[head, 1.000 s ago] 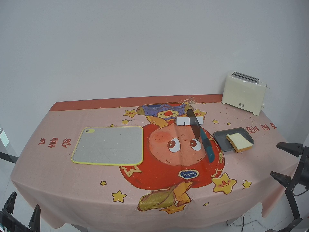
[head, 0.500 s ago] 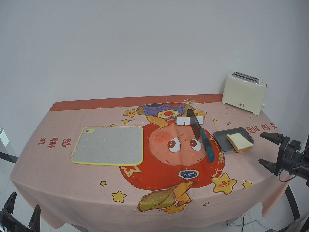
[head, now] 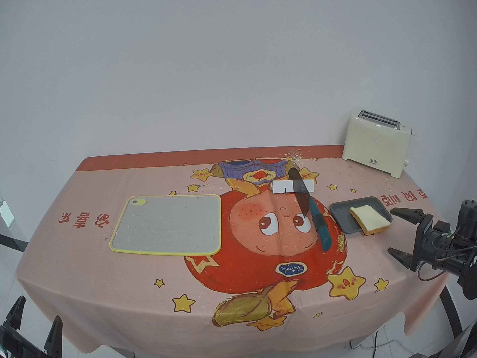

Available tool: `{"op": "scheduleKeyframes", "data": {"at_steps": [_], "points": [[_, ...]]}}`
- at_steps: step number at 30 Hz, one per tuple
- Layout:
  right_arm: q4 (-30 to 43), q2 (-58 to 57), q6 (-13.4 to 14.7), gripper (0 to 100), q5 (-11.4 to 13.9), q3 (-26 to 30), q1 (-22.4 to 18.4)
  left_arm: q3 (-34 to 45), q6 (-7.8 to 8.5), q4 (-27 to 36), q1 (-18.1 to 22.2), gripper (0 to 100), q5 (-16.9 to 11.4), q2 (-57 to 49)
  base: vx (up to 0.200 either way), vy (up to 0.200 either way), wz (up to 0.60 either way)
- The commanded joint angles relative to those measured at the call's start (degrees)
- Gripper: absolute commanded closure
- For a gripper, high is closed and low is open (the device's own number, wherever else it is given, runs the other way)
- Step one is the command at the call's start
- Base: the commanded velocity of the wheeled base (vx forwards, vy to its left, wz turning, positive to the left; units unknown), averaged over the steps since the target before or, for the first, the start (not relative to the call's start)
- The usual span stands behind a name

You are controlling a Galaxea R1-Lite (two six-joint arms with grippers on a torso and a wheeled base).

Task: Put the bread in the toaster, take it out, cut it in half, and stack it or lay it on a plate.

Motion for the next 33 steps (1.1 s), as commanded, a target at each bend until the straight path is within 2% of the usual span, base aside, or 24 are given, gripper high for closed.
{"op": "scheduleKeyframes", "data": {"at_steps": [1,8,15,27,33], "points": [[-3.62,4.54,2.06,0,-0.12,0.05,0.03,1.01,-0.02,0.0,0.0,0,0.0,-0.49,0.0,0.0,0.0],[-9.16,9.72,2.58,0,-1.61,0.05,0.55,1.01,-0.02,0.0,0.0,0,0.0,-0.49,0.0,0.0,0.0],[-14.87,13.24,3.02,0,-2.05,0.31,1.34,1.01,0.07,0.0,0.0,0,0.0,-0.49,0.0,0.0,0.0],[-15.58,13.24,3.2,0,-3.11,-1.27,2.49,1.01,-0.02,0.0,0.0,0,0.0,-0.49,0.0,0.0,0.0],[-15.58,13.33,5.13,0,-3.11,-2.85,2.49,1.01,-0.02,0.0,0.0,0,0.0,-0.49,0.0,0.0,0.0]]}}
